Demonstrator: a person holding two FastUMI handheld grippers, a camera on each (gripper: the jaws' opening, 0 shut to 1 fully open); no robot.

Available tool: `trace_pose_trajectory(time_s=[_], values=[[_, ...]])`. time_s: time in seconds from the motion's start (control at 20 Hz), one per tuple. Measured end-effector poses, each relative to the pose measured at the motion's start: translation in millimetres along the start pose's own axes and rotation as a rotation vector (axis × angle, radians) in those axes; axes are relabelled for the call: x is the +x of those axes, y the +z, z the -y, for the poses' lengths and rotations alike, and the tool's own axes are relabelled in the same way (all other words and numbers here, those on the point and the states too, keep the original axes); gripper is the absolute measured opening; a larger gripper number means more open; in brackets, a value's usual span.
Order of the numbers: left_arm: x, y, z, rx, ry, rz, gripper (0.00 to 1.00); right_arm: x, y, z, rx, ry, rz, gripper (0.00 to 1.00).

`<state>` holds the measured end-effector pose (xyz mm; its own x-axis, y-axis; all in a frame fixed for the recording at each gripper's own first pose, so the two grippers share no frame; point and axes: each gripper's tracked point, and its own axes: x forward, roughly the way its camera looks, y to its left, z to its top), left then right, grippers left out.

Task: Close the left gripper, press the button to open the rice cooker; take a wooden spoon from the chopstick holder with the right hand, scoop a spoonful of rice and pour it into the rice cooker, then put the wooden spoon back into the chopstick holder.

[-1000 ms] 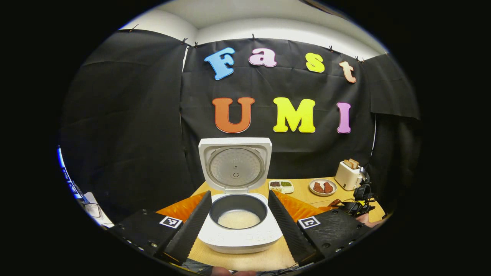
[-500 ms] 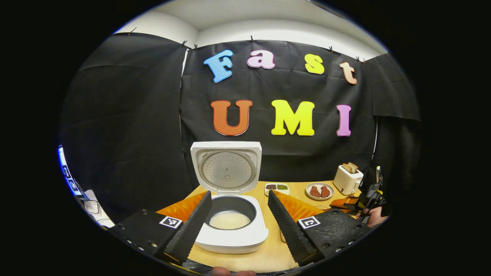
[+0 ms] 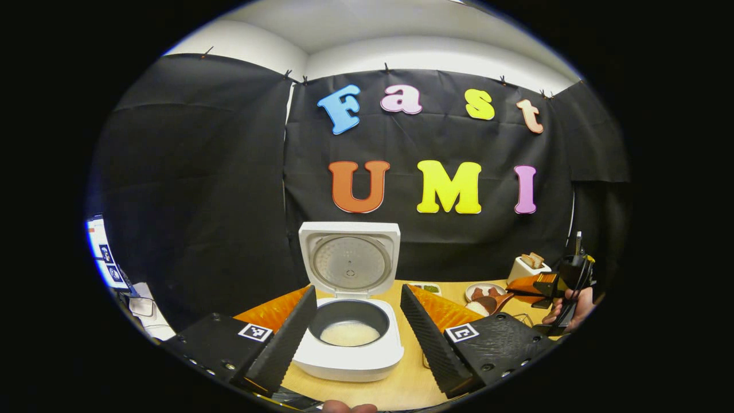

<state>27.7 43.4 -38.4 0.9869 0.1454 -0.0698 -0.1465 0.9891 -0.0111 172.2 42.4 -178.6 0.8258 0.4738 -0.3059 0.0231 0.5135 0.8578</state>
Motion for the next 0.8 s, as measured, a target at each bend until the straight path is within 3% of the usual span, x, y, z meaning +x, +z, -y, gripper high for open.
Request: trace_pose_trajectory(time_s=[0.05, 0.4, 0.8], values=[[-3, 1, -5, -0.010, 0.008, 0.004, 0.94, 6, -6, -16, 0.000, 0.022, -0.018, 0.13], [-10, 0, -50, -0.046, 0.071, 0.010, 0.94, 75, -67, -92, -0.095, 0.103, -0.125, 0.13], [-7, -2, -100, -0.064, 0.094, 0.007, 0.94, 159, -137, -103, -0.228, -0.013, -0.136, 0.13]])
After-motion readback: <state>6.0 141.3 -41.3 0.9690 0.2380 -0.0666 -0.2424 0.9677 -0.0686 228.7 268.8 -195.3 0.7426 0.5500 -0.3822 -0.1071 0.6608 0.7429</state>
